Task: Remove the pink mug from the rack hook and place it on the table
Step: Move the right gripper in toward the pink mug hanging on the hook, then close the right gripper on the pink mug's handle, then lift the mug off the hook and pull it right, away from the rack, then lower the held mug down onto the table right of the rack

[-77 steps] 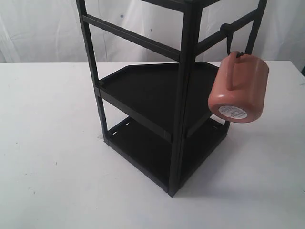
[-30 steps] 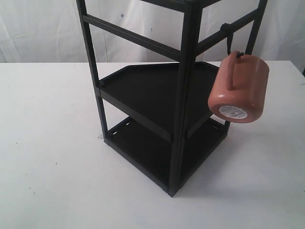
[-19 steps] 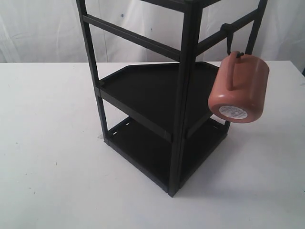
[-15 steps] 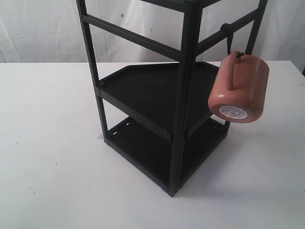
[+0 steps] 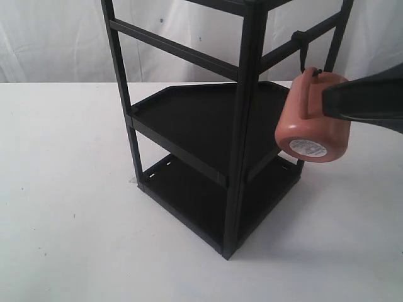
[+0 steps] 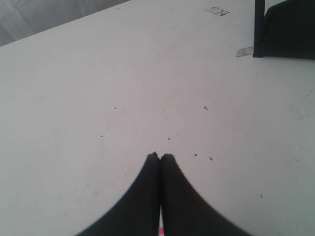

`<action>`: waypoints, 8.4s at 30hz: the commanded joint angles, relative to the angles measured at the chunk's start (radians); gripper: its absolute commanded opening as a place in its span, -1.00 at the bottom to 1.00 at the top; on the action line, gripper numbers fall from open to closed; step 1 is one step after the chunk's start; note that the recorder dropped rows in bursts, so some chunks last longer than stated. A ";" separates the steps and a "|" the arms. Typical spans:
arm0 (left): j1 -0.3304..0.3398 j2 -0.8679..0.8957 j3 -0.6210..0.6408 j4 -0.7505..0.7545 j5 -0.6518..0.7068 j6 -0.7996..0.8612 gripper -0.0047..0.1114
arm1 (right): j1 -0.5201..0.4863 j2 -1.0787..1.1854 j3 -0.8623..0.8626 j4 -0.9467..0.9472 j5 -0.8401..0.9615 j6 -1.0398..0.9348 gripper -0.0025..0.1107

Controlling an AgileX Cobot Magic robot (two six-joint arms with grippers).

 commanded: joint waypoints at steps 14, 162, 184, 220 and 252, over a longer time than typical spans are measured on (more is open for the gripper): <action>0.003 -0.004 0.004 -0.004 -0.004 0.000 -0.92 | 0.002 0.135 -0.059 -0.048 -0.112 -0.061 -0.75; 0.003 -0.004 0.004 -0.004 -0.004 0.000 -0.92 | 0.359 0.038 0.643 -0.423 -1.201 0.218 -0.96; 0.003 -0.004 0.004 -0.004 -0.004 0.000 -0.92 | 0.426 0.297 0.833 -0.941 -1.816 0.339 -0.96; 0.003 -0.004 0.004 -0.004 -0.004 0.000 -0.92 | 0.426 0.799 0.837 -0.744 -2.261 0.137 -0.96; 0.003 -0.004 0.004 -0.004 -0.004 0.000 -0.92 | 0.426 0.940 0.813 -0.794 -2.272 0.351 -0.60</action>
